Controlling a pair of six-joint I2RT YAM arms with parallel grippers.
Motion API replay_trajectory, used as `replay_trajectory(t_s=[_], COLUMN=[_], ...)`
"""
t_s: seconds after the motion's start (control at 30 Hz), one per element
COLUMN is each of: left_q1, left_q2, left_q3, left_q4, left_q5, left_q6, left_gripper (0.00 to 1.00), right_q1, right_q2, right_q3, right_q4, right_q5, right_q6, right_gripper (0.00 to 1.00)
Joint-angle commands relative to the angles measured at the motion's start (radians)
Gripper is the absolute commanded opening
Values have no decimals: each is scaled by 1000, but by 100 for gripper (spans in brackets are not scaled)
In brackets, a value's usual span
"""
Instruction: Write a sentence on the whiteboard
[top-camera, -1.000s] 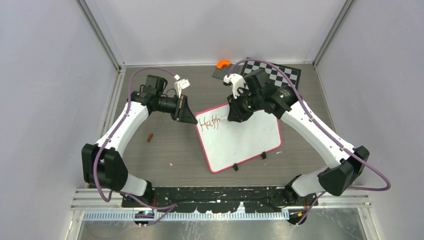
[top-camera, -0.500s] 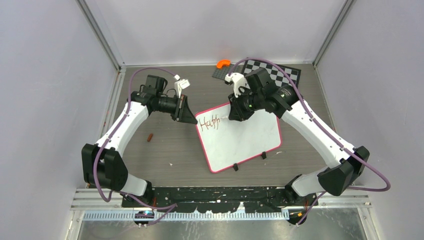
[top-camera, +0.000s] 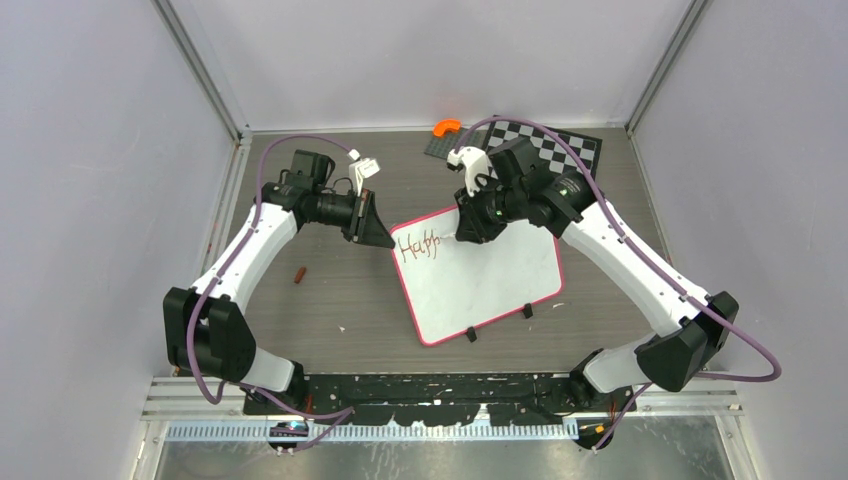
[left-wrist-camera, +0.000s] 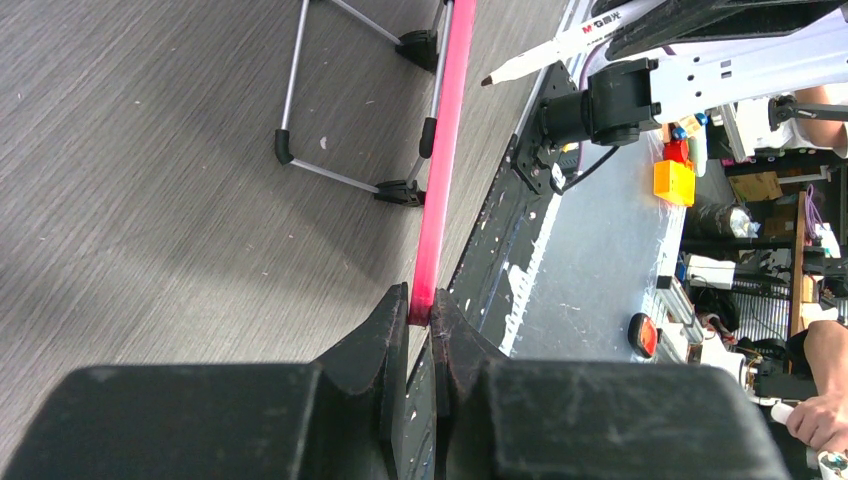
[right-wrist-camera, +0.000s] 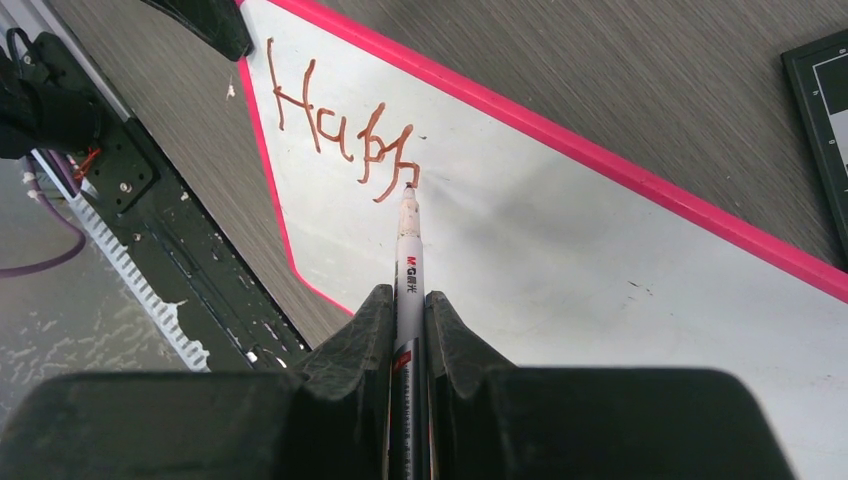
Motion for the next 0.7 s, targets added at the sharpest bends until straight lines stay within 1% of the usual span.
replay_trajectory(t_s=[0.0,0.27,0.67], left_q1=[-4,-4,-5], left_q2=[-39,-38,-39], left_q3=[7,6,2], left_q4=[-4,-6,-2], left_q5=[41,41,39], left_q6=[-7,-7,-7], left_gripper=[0,0,0], right_q1=[7,7,2], right_q2=[5,23,4], right_q3=[25,27,17], right_q4=[44,45,57], right_q5=[17,40,97], right_q6=[0,-7,-12], right_gripper=[0,0,0])
